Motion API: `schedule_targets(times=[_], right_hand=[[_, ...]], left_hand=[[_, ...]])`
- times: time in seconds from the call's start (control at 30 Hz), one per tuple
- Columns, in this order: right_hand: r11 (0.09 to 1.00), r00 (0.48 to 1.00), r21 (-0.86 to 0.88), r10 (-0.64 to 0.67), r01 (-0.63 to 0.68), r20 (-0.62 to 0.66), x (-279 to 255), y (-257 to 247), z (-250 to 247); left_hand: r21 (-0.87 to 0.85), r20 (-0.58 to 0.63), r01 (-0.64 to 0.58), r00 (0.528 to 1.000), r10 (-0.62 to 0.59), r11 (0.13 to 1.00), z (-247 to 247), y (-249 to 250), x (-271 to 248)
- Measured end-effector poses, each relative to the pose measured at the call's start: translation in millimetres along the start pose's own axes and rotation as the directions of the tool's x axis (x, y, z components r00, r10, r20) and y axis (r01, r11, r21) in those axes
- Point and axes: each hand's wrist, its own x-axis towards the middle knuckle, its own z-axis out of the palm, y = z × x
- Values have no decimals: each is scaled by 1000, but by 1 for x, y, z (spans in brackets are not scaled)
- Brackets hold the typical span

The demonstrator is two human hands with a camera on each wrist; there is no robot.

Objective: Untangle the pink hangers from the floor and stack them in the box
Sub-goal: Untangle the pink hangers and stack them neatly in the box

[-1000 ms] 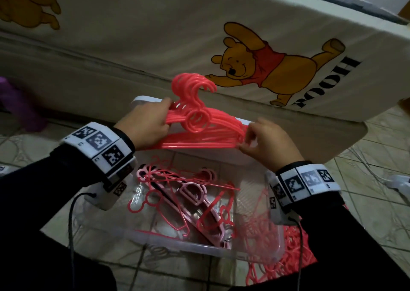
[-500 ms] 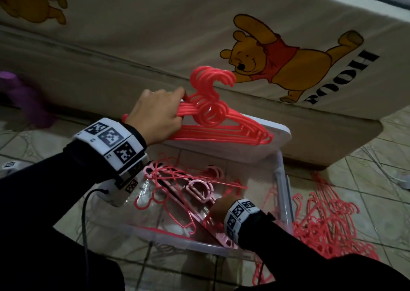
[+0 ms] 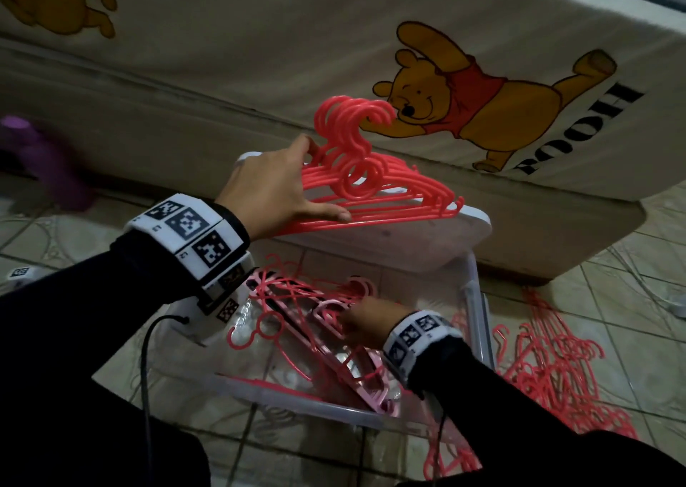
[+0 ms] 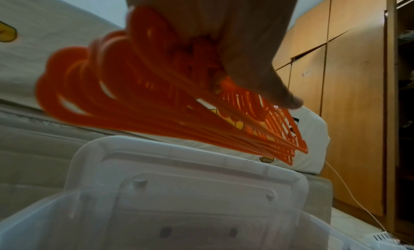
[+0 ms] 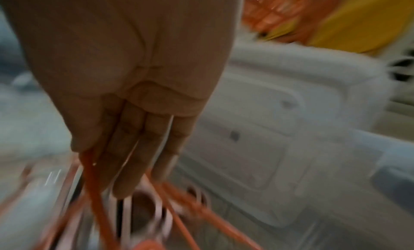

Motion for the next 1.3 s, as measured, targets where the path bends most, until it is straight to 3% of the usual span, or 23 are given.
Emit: schedule_targets(times=[0.1, 0.2, 0.3, 0.43, 0.53, 0.63, 0.73, 0.83, 0.93, 1.17, 1.23, 1.3], right_hand=[[990, 990, 128, -44, 61, -133, -20, -2, -38], [933, 933, 337, 6, 124, -361, -40, -3, -67], [698, 878, 673, 136, 243, -458, -57, -5, -88], [412, 839, 856, 305, 312, -452, -67, -5, -101], [228, 801, 891, 390, 393, -454, -72, -5, -107], [58, 739, 864, 492, 501, -461, -79, -1, -117], [-146, 674, 773, 604, 617, -424, -83, 10, -126], [-272, 632, 662, 669, 698, -391, -85, 17, -129], [-355, 637, 610, 693, 709, -338, -81, 20, -128], [-542, 711, 520, 675, 660, -199, -76, 23, -131], [-549, 736, 566, 656, 615, -164, -76, 24, -129], [-464, 734, 699, 667, 544, -129, -75, 25, -125]], left_hand=[[-32, -13, 3, 1000, -4, 999, 0, -2, 1], [-71, -57, 13, 998, -17, 997, 0, -3, 2], [-105, -84, 34, 996, -43, 994, -1, -4, 3], [-235, -167, 57, 981, -99, 970, -3, -5, 3], [-279, -198, 86, 969, -145, 956, -6, -7, 4], [-263, -156, 103, 977, -148, 959, -10, -8, 3], [-228, -108, 98, 986, -125, 969, -9, -8, 1], [-194, -73, 89, 992, -104, 977, -4, -8, -2], [-165, -35, 71, 996, -78, 984, 5, -5, -6], [-105, 73, 13, 997, -5, 994, 15, -1, -4], [-114, 58, -7, 998, 13, 993, 15, -2, -4], [-124, 56, -5, 998, 12, 992, 15, -2, -5]])
